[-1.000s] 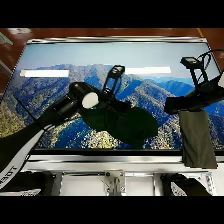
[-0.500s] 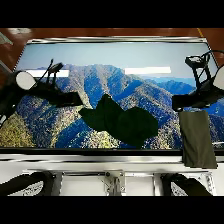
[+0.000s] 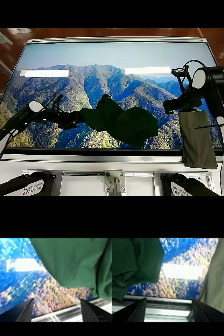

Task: Fold the shirts.

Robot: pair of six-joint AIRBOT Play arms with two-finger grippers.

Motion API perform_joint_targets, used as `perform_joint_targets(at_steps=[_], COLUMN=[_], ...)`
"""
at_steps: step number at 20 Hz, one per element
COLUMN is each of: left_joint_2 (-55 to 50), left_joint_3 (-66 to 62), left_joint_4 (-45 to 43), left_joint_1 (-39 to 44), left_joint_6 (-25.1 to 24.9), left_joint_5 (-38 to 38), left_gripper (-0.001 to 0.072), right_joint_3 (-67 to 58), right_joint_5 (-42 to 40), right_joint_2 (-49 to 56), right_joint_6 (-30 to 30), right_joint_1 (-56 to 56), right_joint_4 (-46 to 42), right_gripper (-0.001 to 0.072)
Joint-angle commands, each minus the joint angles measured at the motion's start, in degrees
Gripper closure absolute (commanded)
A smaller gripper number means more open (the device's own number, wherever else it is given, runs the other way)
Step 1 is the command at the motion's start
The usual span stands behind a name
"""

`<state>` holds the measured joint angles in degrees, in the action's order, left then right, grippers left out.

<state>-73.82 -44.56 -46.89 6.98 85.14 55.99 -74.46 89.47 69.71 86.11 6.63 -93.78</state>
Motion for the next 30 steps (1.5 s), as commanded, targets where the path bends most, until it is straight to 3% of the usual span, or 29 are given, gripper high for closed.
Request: perform_joint_targets(at_steps=[1,2,4,6,8,9,11,12,15,16,21,26,30], left_joint_2=[-4.31,-5.4,-7.1,-8.33,-9.11,-9.31,-9.33,-9.35,-9.33,-9.33,-6.95,-1.36,1.81], left_joint_3=[1.27,1.25,1.11,0.83,0.85,0.85,0.85,0.85,0.85,0.85,0.85,0.85,0.85], left_joint_4=[5.73,7.58,9.99,10.23,11.5,12.02,12.28,12.28,12.5,12.68,12.59,12.61,12.61], left_joint_1=[1.66,1.75,1.75,1.75,1.75,1.75,1.79,1.81,1.86,1.86,1.86,1.86,1.86], left_joint_6=[-3.19,-4.37,-6.14,-6.08,-6.38,-6.71,-6.71,-6.73,-7.82,-8.26,-11.54,-11.67,-11.65], left_joint_5=[-5.88,-6.64,-8.31,-9.73,-11.06,-11.76,-12.94,-13.18,-13.09,-12.9,-10.27,-9.84,-9.86], left_gripper=[0.0067,0.0113,0.0115,0.0209,0.0217,0.0326,0.0406,0.0406,0.0651,0.0675,0.0675,0.0675,0.0675], right_joint_3=[0.2,0.2,0.2,0.2,0.2,0.2,0.2,0.2,0.2,0.2,1.42,17.35,29.75], right_joint_5=[-0.13,-0.13,-0.17,-0.17,-0.17,-0.17,-0.35,-0.44,-0.5,-0.66,1.33,-6.27,-17.11], right_joint_2=[0.72,0.72,0.72,0.72,0.72,0.72,0.72,0.72,0.72,0.72,0.72,0.72,0.72], right_joint_6=[0.07,0.07,0.07,0.24,0.33,0.39,0.39,0.42,0.46,0.46,-1.42,-2.99,-3.52], right_joint_1=[-0.02,-0.02,-0.02,-0.02,-0.02,-0.02,-0.04,-0.04,-0.04,-0.04,-9.14,-30.16,-32.11], right_joint_4=[0.5,0.48,0.46,0.46,0.48,0.46,0.46,0.5,0.37,0.24,0.57,28.72,34.12], right_gripper=[0.0028,0.0028,0.0028,0.0028,0.0028,0.0028,0.0028,0.0028,0.0028,0.0028,0.0028,0.0028,0.0028])
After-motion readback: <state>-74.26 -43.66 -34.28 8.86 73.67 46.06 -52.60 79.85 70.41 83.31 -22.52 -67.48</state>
